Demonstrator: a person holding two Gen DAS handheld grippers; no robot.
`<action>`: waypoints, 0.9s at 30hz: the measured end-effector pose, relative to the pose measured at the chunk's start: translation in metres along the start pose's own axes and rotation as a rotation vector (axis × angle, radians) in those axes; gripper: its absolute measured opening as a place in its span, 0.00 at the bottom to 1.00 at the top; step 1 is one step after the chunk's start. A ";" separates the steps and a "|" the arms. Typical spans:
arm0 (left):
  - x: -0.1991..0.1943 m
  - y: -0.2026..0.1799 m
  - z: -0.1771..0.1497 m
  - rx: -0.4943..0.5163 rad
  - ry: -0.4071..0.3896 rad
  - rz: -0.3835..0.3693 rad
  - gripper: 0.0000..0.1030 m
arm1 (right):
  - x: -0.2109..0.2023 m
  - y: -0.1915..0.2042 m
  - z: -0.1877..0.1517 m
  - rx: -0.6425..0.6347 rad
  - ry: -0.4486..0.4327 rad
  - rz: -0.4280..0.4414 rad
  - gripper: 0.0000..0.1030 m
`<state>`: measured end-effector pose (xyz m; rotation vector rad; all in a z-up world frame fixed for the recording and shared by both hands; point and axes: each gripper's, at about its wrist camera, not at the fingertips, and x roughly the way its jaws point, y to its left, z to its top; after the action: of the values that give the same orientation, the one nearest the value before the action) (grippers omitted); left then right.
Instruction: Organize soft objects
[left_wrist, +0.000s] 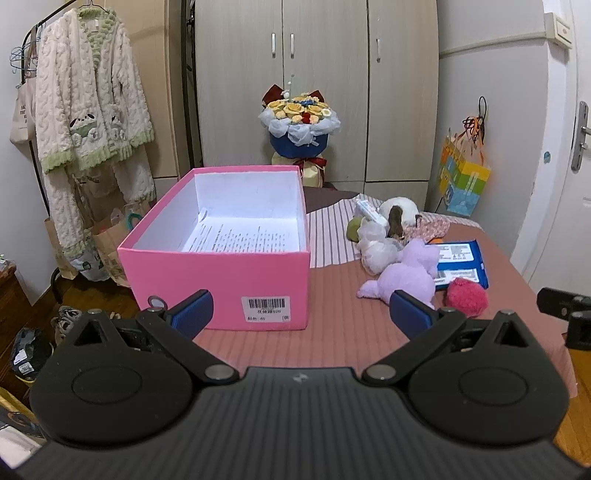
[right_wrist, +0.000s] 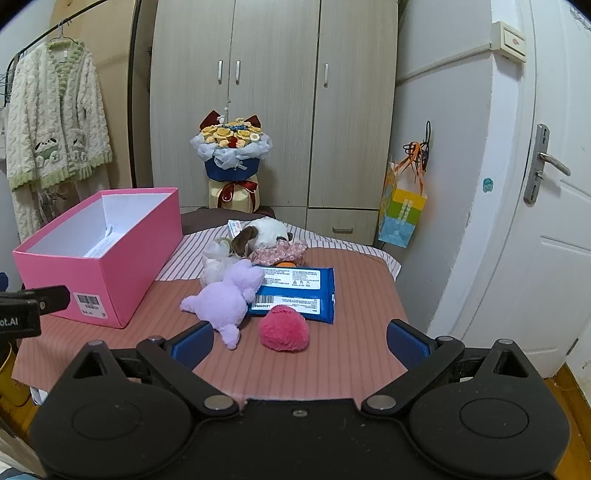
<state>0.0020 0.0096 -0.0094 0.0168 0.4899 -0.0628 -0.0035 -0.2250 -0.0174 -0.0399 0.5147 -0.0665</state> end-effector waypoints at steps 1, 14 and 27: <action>0.001 -0.001 0.001 0.001 -0.001 0.000 1.00 | 0.001 0.000 0.001 -0.003 -0.002 0.001 0.98; 0.038 -0.022 0.007 0.017 -0.034 -0.133 0.97 | 0.044 0.005 -0.006 -0.092 -0.146 0.175 0.98; 0.114 -0.060 0.023 0.111 0.082 -0.446 0.89 | 0.115 0.037 -0.020 -0.234 -0.068 0.316 0.89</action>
<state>0.1095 -0.0571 -0.0434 0.0191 0.5651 -0.5276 0.0884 -0.1966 -0.0935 -0.1878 0.4534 0.3033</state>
